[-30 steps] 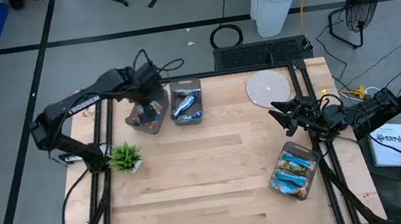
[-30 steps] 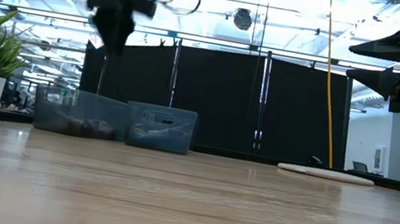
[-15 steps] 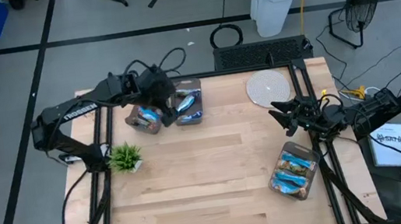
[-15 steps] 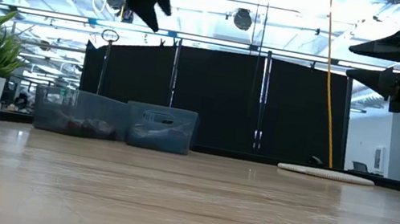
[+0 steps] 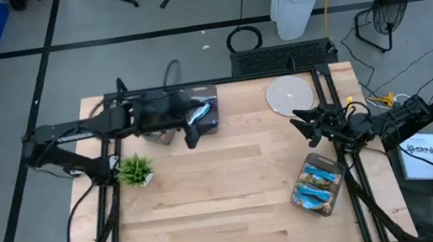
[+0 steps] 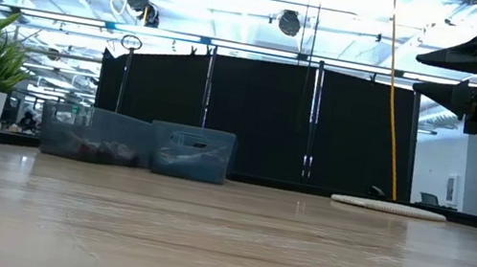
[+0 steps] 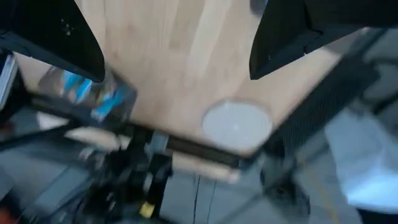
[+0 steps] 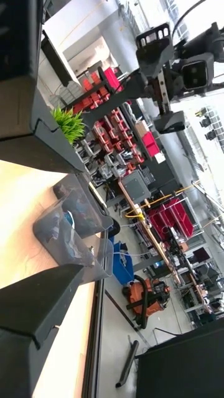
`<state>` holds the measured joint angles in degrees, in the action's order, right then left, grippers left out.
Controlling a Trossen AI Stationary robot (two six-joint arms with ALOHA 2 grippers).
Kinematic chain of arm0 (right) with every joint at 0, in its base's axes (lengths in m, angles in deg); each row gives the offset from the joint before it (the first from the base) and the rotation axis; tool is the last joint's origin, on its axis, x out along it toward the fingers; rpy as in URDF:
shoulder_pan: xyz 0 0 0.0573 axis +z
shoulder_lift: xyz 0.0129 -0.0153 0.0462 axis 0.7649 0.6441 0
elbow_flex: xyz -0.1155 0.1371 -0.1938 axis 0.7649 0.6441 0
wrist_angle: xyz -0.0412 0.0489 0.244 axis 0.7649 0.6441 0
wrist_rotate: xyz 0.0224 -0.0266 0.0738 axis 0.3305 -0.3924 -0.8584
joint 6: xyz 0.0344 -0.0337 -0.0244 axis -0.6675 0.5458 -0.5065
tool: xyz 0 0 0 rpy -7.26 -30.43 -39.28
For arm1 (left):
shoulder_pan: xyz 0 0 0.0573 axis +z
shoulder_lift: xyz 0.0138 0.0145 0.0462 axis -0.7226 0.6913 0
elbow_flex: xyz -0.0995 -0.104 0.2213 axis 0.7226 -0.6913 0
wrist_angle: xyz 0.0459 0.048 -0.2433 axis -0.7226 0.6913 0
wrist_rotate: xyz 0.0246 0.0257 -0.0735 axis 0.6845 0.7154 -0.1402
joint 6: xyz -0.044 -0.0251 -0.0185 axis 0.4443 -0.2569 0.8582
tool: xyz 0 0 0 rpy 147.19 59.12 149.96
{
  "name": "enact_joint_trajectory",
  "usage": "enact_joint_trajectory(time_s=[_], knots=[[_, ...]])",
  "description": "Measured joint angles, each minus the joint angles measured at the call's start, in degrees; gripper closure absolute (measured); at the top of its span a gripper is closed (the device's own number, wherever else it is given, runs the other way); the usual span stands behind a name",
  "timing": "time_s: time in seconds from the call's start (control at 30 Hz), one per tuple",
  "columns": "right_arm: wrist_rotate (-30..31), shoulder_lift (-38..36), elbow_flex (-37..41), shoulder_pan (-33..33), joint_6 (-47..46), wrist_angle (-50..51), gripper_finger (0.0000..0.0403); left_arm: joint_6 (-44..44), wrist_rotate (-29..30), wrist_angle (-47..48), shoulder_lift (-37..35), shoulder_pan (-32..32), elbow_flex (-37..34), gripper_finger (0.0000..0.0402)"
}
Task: Pick and place Granola Bars by type
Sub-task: Return to Home Position
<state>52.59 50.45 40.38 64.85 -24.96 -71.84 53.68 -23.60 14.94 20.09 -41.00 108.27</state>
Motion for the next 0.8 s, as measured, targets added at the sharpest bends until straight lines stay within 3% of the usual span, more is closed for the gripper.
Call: enact_joint_trajectory(time_s=[0.1,0.23,0.53,0.8], knots=[[-0.02,0.02,-0.01,0.01,0.01,-0.05,0.016,-1.97,0.09,-12.77,-4.76,-0.11,-7.33,0.0004],[-0.02,0.04,-0.02,0.01,0.0,0.0,0.016,-5.07,2.47,-19.73,-12.15,0.32,-16.57,0.0004],[0.0,0.33,-0.02,0.01,0.02,-0.03,0.016,-5.43,18.19,-19.89,-30.51,0.95,-35.22,0.0004],[0.0,0.35,-0.01,0.0,0.01,-0.01,0.016,-5.38,19.25,-19.94,-46.19,1.19,-50.2,0.0004]])
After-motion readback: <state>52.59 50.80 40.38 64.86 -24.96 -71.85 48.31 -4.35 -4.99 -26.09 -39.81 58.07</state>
